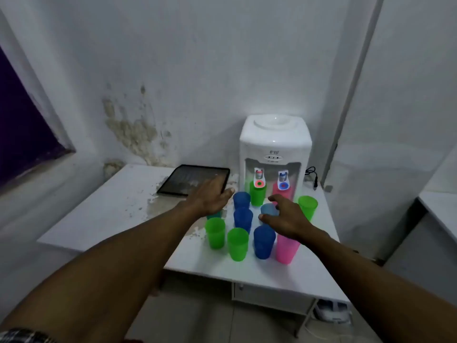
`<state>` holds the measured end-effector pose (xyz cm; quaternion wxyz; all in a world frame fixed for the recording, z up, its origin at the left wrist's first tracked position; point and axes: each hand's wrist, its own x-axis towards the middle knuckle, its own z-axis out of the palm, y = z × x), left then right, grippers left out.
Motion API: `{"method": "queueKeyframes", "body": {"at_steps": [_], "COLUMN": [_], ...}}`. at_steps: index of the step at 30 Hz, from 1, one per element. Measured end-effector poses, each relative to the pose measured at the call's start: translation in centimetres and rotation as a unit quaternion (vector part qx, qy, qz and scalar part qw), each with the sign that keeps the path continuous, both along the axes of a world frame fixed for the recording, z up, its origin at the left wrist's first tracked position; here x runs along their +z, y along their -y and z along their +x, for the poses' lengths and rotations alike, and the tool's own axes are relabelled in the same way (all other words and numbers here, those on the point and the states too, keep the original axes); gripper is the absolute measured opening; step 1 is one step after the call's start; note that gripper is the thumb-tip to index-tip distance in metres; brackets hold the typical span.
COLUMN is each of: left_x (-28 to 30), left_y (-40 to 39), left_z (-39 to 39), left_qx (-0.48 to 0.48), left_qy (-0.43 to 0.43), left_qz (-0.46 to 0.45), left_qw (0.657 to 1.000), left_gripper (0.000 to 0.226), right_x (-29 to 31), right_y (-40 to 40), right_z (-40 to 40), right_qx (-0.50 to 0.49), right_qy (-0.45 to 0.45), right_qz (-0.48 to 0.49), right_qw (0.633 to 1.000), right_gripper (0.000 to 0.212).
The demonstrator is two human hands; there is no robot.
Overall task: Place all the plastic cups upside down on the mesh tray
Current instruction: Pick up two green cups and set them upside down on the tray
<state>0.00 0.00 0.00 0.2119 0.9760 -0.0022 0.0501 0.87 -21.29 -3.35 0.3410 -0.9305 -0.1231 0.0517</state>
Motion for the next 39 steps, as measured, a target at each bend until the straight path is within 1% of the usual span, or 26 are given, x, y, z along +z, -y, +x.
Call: {"method": "queueKeyframes", "body": {"at_steps": [2, 5, 8, 12, 15, 17, 20, 22, 26, 29, 32, 36, 39], "left_x": [-1.3, -4.1, -6.0, -9.1, -11.4, -12.5, -14.4, -15.8, -18.2, -20.1, -21.0, -21.4, -21.1], "left_y": [-0.9, -2.4, -3.2, -4.7, -6.1, -6.5, -7.3, -7.8, -8.1, -8.2, -8.5, -9.2, -10.2], "left_z": [-0.1, 0.0, 0.5, 2.4, 4.7, 5.6, 7.6, 8.6, 9.3, 9.5, 9.6, 8.7, 7.9], "left_qx": [0.018, 0.038, 0.058, 0.060, 0.044, 0.027, -0.004, -0.031, -0.073, -0.068, -0.060, -0.031, 0.028], "left_qy": [0.000, -0.020, -0.046, -0.100, -0.137, -0.168, -0.215, -0.226, -0.234, -0.206, -0.176, -0.141, -0.079], "left_qz": [0.005, -0.012, -0.001, 0.007, 0.004, 0.007, 0.013, 0.010, 0.012, -0.003, -0.050, -0.153, -0.254], "left_qw": [1.000, 0.999, 0.997, 0.993, 0.990, 0.985, 0.977, 0.974, 0.969, 0.976, 0.981, 0.978, 0.963], "left_gripper": [0.047, 0.048, 0.055, 0.063, 0.069, 0.080, 0.096, 0.101, 0.107, 0.098, 0.091, 0.088, 0.081], "right_x": [-0.9, -2.9, -4.2, -6.9, -9.0, -10.0, -12.1, -13.2, -14.8, -15.7, -16.2, -15.5, -14.0], "right_y": [-0.6, -1.6, -2.9, -4.8, -6.8, -7.9, -9.5, -10.3, -11.1, -11.5, -11.9, -12.9, -14.4], "right_z": [0.1, 0.4, 0.9, 2.2, 3.9, 4.3, 5.6, 6.2, 6.7, 6.8, 6.8, 7.0, 7.4], "right_qx": [0.002, 0.021, 0.031, 0.053, 0.056, 0.059, 0.061, 0.060, 0.044, 0.022, 0.007, -0.020, -0.045], "right_qy": [-0.008, -0.033, -0.039, -0.068, -0.087, -0.099, -0.114, -0.121, -0.116, -0.115, -0.113, -0.110, -0.082], "right_qz": [-0.001, -0.011, -0.040, -0.094, -0.132, -0.153, -0.175, -0.196, -0.223, -0.223, -0.213, -0.163, -0.094], "right_qw": [1.000, 0.999, 0.998, 0.992, 0.986, 0.982, 0.976, 0.971, 0.967, 0.968, 0.971, 0.980, 0.991], "right_gripper": [0.071, 0.074, 0.078, 0.083, 0.084, 0.087, 0.098, 0.102, 0.101, 0.092, 0.084, 0.078, 0.066]}}
